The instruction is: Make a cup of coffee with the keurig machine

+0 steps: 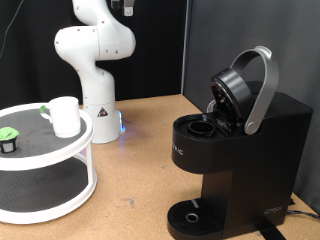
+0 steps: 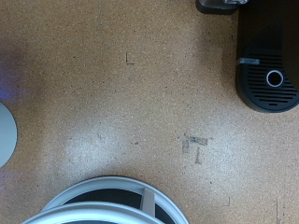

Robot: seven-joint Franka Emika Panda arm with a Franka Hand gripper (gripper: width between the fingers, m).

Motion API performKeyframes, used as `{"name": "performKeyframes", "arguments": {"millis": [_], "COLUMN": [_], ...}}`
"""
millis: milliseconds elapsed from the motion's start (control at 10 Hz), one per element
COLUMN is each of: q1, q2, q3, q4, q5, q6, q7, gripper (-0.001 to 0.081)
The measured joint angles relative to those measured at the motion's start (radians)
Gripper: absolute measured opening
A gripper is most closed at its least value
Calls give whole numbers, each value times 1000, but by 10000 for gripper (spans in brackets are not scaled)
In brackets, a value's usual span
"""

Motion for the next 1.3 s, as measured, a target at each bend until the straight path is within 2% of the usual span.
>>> {"name": "performKeyframes", "arguments": {"millis": [200,400,600,1000,1300], "q1": [-2,-17,-41,-46,-63], "q2": [0,0,0,1,-2], "q3": [-27,-90,-143,-170,-254], "q4": [5,24,38,36,31], "q5": [0,-5,-56,-63,-97], "q6": [-14,-45,-59,-78,-79], "q7": [-30,-79,-127,-185,-285], "gripper": [803,803,803,803,803]}}
